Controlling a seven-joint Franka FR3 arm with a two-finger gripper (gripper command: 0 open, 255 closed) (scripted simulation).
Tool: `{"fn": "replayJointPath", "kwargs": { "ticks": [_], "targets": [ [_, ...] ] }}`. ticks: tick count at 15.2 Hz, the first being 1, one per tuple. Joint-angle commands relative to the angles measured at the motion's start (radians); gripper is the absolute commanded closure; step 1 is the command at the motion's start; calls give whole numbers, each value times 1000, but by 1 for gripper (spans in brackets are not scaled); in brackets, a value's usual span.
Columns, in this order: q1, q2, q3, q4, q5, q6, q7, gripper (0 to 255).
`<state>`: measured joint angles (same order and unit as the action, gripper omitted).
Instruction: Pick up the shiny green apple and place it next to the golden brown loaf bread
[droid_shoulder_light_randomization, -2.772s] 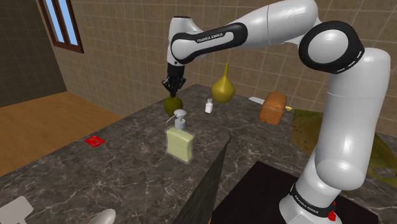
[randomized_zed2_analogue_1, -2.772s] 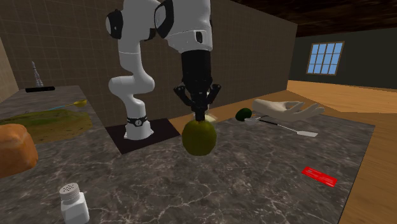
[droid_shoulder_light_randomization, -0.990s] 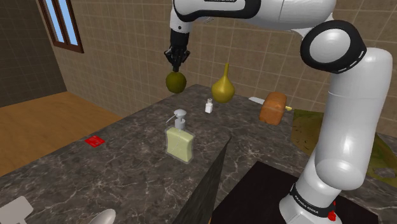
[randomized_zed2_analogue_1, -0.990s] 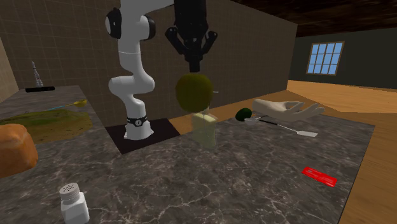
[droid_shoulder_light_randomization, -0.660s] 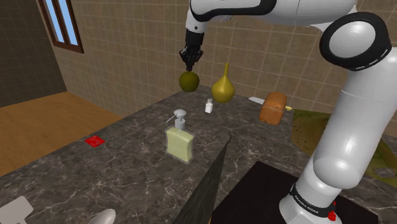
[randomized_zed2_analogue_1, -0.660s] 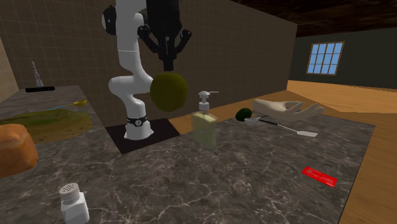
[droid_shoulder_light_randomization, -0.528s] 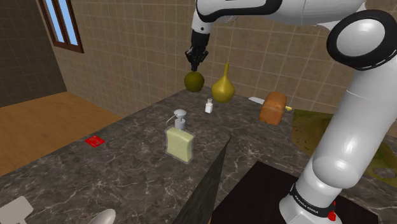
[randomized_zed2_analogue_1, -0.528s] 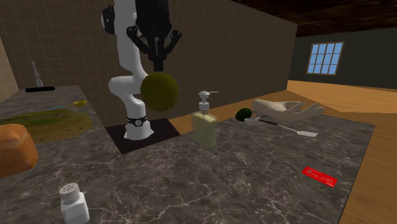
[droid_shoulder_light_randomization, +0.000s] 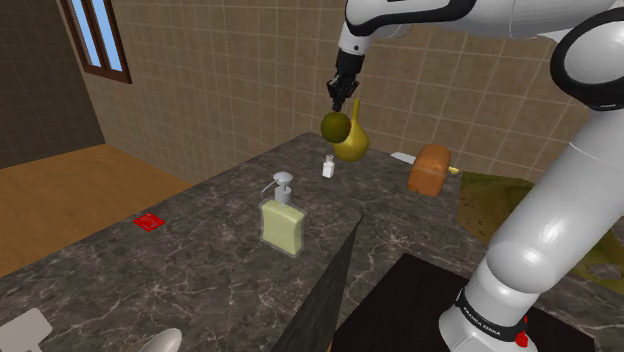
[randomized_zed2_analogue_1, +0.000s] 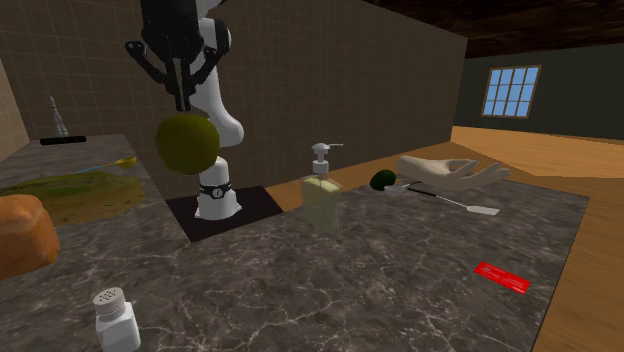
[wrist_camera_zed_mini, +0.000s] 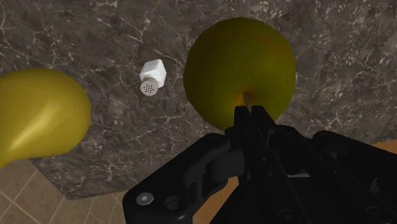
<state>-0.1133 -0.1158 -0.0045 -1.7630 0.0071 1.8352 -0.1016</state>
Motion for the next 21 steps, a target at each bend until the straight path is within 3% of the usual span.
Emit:
{"fn": "replayJointPath", "kwargs": {
  "ticks": [1, 10, 19, 21],
  "targets": [
    [-18, -31, -24, -36, 5, 5, -45, 255],
    [-101, -113, -153, -117, 13, 0, -257, 255],
    [-185, -111, -299, -102, 21, -24, -488, 255],
    [-186, -115, -300, -133, 20, 3, -489, 255]
  ]
}}
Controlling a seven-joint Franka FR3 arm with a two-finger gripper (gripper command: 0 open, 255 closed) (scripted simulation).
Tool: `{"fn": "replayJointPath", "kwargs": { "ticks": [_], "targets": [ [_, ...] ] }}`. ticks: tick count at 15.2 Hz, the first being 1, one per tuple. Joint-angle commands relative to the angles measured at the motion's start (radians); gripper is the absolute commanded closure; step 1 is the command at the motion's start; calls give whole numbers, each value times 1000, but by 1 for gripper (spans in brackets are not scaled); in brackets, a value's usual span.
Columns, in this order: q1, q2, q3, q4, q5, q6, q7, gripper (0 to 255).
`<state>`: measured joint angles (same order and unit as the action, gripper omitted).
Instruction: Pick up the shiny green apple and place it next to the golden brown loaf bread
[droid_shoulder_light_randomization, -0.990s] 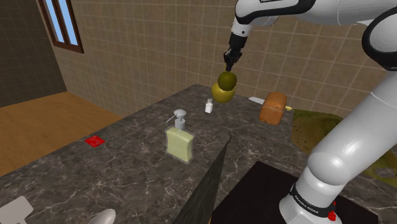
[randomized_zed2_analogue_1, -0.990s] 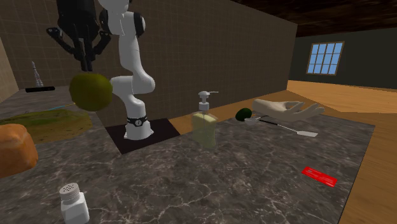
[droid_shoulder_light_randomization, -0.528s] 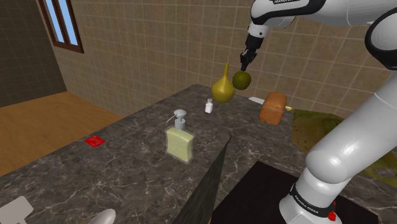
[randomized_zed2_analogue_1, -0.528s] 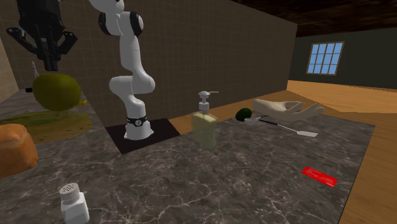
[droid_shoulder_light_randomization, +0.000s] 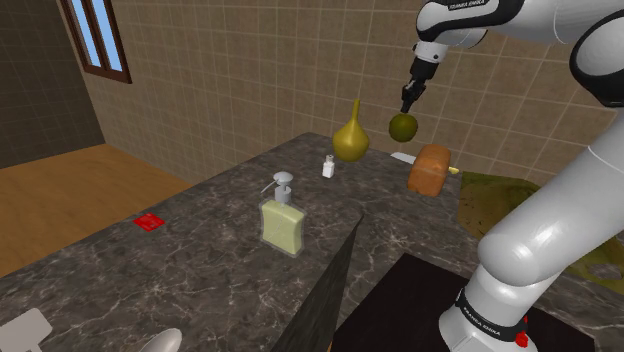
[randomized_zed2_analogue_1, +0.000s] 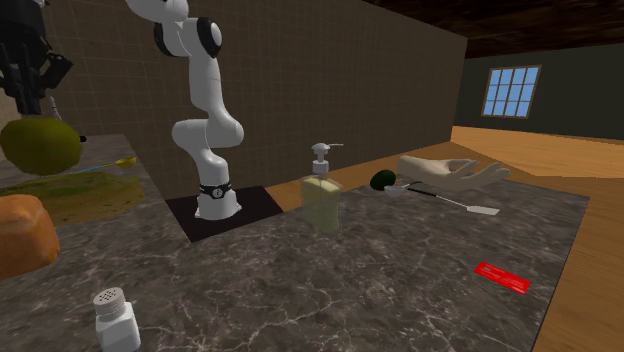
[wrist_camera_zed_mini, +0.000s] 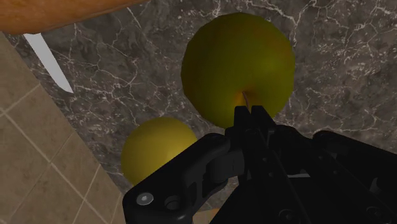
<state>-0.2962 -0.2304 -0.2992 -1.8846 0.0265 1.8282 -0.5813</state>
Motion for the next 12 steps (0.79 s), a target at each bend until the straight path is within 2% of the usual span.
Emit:
{"fn": "replayJointPath", "kwargs": {
  "ticks": [1, 12],
  "targets": [
    [-3, -2, -5, -26, 0, 24, -10, 255],
    [-6, -5, -9, -177, 0, 171, -20, 255]
  ]
}}
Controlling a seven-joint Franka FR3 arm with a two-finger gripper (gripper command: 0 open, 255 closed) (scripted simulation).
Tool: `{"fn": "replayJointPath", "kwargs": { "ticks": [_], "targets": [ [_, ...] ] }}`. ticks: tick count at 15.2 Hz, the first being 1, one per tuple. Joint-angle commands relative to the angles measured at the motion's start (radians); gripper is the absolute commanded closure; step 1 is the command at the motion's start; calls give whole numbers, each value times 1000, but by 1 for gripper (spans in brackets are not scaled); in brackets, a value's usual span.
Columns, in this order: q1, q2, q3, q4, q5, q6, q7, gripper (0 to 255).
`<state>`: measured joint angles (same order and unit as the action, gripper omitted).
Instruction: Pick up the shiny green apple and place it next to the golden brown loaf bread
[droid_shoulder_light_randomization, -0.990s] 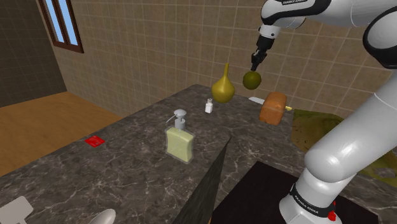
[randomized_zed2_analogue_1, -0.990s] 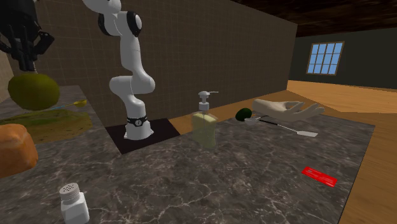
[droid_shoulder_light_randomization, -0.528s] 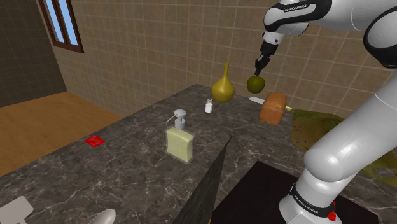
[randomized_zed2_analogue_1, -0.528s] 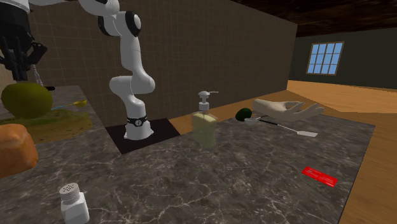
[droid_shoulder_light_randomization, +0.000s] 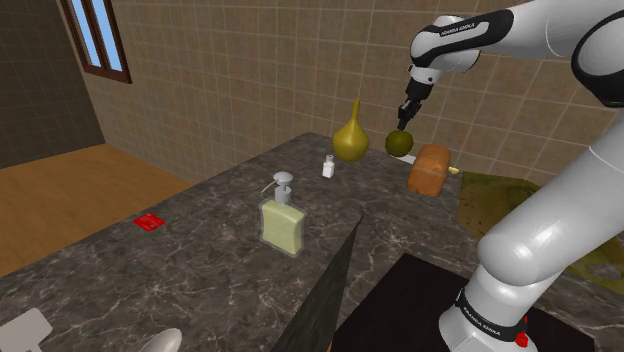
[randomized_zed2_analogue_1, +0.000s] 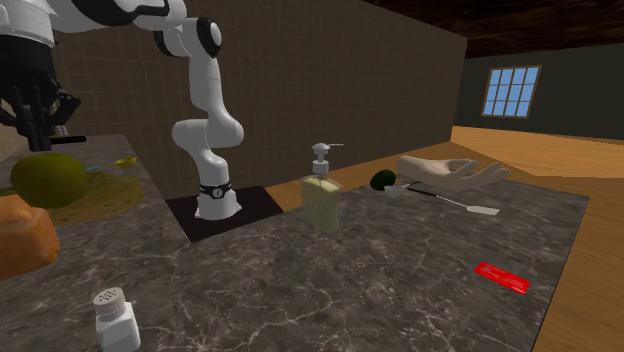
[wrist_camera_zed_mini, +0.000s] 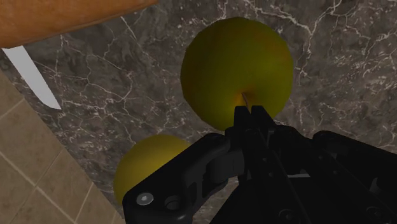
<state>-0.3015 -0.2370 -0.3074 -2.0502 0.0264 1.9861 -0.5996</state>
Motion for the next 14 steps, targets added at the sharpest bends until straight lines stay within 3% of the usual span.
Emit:
{"fn": "replayJointPath", "kwargs": {
  "ticks": [1, 14],
  "targets": [
    [0, 2, -1, -24, 1, 27, -3, 255],
    [0, 37, -11, -167, 16, 202, -26, 255]
  ]
}}
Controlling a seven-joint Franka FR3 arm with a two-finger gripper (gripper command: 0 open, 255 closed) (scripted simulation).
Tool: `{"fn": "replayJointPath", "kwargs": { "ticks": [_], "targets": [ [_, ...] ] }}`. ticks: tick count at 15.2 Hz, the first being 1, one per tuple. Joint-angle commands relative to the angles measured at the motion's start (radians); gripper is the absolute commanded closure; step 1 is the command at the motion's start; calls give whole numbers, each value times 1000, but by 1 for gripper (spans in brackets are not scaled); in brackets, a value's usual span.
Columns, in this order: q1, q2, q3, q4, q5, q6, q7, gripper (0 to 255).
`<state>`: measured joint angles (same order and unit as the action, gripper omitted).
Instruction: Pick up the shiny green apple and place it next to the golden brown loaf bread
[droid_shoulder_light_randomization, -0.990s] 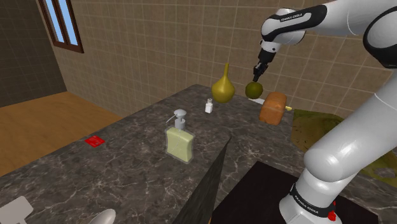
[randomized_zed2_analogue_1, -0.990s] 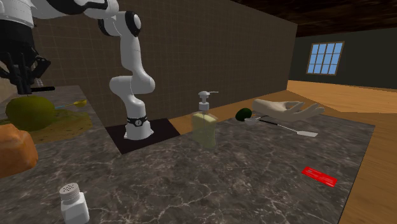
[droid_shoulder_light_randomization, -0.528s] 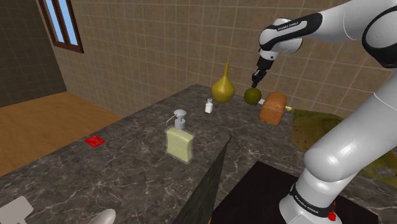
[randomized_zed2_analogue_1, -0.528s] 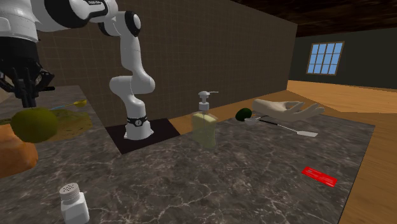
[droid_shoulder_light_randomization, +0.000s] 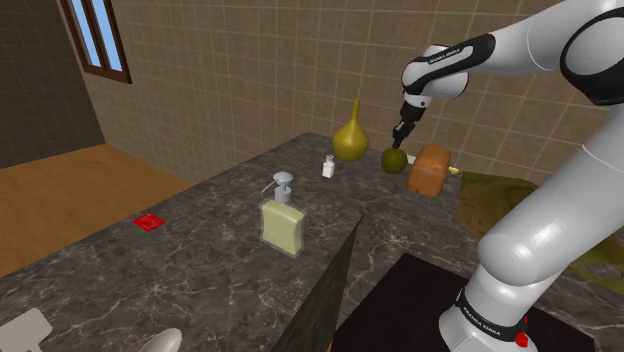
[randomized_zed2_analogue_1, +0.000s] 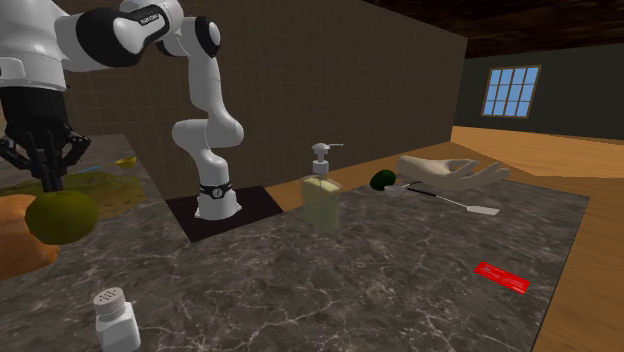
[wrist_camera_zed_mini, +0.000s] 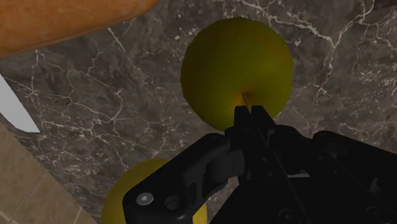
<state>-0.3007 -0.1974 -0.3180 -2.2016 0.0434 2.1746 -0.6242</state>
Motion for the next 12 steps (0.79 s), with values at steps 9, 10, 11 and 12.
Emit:
{"fn": "replayJointPath", "kwargs": {
  "ticks": [9, 10, 11, 12],
  "targets": [
    [2, 44, -10, -93, 23, 135, -27, 255],
    [3, 51, -11, -101, 27, 149, -31, 255],
    [4, 57, -12, -108, 31, 163, -35, 255],
    [4, 64, -13, -116, 35, 176, -39, 255]
  ]
}}
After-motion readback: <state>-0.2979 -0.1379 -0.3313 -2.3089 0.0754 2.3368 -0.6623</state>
